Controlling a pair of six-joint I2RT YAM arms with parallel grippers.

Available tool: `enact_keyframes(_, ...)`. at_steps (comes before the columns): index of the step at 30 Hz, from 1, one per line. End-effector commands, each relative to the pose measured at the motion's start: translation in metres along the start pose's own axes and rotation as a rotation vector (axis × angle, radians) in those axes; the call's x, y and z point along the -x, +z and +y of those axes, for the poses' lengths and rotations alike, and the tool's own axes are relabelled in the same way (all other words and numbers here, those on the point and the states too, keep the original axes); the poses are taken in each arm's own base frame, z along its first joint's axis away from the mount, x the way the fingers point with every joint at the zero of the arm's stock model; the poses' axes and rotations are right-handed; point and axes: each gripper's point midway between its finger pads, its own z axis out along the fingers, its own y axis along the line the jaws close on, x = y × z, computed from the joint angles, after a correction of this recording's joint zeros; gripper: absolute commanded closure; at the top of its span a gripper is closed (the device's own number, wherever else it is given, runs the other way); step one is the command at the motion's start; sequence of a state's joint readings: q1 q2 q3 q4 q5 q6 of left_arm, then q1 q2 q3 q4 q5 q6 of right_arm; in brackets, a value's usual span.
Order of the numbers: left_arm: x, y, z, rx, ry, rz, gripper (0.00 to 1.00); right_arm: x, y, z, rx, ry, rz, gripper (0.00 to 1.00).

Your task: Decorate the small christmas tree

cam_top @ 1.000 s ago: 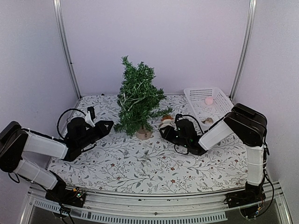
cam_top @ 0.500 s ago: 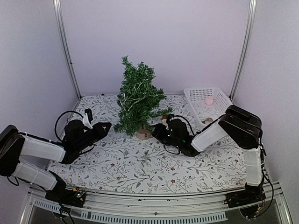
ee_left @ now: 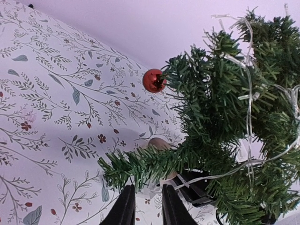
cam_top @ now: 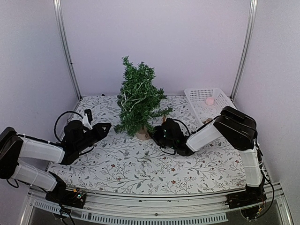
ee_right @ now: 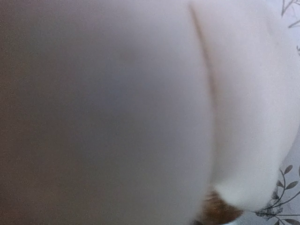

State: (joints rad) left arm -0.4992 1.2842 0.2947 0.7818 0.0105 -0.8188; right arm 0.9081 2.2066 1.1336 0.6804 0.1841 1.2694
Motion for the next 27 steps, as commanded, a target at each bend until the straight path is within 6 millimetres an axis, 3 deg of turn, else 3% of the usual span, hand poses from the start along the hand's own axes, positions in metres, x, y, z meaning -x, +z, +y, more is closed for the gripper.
enact_keyframes(1,0.001,0.002,0.007,0.023,0.016,-0.002,0.78,0.009,0.008,-0.04,-0.112,-0.022,-0.021,0.71)
enact_keyframes(8,-0.004,0.016,0.015,0.031,0.015,0.048,0.78,0.018,0.022,-0.036,-0.043,-0.092,0.036,0.79)
enact_keyframes(13,-0.001,0.029,0.018,0.004,0.003,0.073,0.78,0.023,0.025,-0.037,-0.002,-0.16,0.069,0.79)
enact_keyframes(19,0.0,0.038,0.019,-0.011,0.003,0.085,0.77,0.033,0.025,-0.023,0.089,-0.267,0.097,0.79)
enact_keyframes(23,0.003,0.04,0.017,-0.021,0.005,0.086,0.77,0.04,0.018,-0.01,0.136,-0.328,0.094,0.76)
enact_keyframes(27,0.006,0.037,0.018,-0.02,0.009,0.084,0.77,0.048,-0.004,0.015,0.195,-0.383,0.07,0.71)
